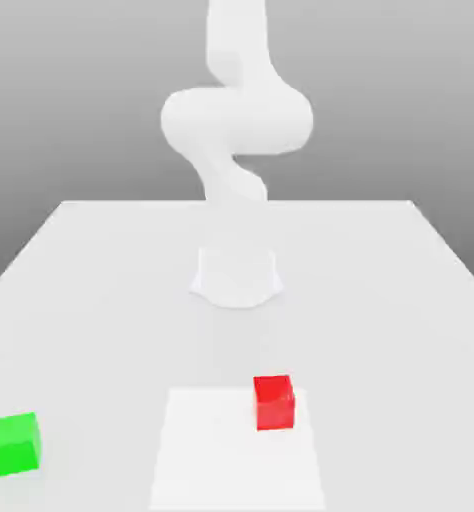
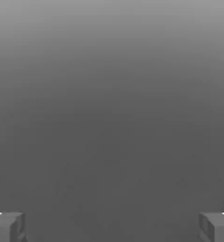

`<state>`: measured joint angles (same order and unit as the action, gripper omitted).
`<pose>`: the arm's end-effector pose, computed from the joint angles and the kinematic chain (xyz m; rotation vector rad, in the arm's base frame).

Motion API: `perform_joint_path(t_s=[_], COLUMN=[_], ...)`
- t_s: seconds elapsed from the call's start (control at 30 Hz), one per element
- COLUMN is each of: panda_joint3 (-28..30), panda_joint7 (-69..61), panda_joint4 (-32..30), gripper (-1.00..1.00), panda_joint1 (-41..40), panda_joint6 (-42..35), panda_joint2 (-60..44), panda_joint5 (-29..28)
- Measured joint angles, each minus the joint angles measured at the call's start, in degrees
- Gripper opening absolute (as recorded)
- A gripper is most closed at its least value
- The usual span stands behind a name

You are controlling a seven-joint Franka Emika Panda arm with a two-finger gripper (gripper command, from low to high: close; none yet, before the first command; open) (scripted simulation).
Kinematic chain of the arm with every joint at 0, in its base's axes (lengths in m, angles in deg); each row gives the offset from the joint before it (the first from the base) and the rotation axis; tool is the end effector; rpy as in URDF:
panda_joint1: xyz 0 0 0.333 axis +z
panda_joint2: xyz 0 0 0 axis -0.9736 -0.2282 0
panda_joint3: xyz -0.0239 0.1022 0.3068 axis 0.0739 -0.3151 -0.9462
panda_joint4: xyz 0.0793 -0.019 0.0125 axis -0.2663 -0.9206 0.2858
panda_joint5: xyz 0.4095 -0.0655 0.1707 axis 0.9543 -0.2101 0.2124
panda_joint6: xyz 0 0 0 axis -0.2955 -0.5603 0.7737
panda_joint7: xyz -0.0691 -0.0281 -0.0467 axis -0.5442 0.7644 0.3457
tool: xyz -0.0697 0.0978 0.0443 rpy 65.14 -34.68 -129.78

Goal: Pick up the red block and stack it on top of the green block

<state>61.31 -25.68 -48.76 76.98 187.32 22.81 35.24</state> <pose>0.4414 0.0078 0.6482 -2.5023 1.0411 -0.9422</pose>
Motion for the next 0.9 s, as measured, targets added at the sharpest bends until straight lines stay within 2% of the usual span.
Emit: perform_joint_path(t_s=[0.57,0.8,0.83,0.9], panda_joint3=[-3.88,-2.20,-1.56,-1.56], panda_joint7=[1.22,3.71,4.03,4.06], panda_joint4=[-26.56,-26.63,-26.38,-26.38], gripper=[0.00,0.00,-1.00,-1.00], panda_joint1=[2.73,4.01,4.55,4.54], panda_joint6=[24.33,36.64,38.25,38.25], panda_joint2=[-36.25,-51.28,-53.16,-53.16], panda_joint5=[0.45,-2.83,-3.27,-3.30])
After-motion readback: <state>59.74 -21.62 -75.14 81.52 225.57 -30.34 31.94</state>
